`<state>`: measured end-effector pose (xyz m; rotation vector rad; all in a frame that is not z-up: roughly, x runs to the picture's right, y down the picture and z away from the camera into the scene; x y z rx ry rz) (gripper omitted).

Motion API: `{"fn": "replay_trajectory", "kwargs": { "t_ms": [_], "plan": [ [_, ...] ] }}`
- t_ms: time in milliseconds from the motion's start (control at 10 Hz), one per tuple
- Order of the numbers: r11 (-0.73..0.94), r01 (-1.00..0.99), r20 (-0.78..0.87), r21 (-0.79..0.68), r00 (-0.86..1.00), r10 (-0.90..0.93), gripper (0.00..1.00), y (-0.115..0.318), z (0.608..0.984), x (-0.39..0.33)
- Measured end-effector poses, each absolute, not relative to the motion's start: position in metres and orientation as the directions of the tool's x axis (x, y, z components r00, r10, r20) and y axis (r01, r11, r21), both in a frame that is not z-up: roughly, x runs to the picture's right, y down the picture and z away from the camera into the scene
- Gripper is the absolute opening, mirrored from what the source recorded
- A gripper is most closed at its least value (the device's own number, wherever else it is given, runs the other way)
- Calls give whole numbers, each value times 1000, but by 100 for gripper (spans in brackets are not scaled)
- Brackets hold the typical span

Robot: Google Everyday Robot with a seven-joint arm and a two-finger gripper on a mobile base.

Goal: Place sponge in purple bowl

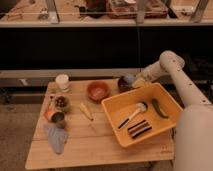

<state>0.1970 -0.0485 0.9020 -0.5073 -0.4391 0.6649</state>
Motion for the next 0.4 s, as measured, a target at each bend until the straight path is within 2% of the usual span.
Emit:
{"fn": "replay_trajectory", "kwargs": {
  "t_ms": [400],
  "plan": [
    [706, -474, 268, -526, 695, 667, 80, -54, 908, 168]
  ]
}}
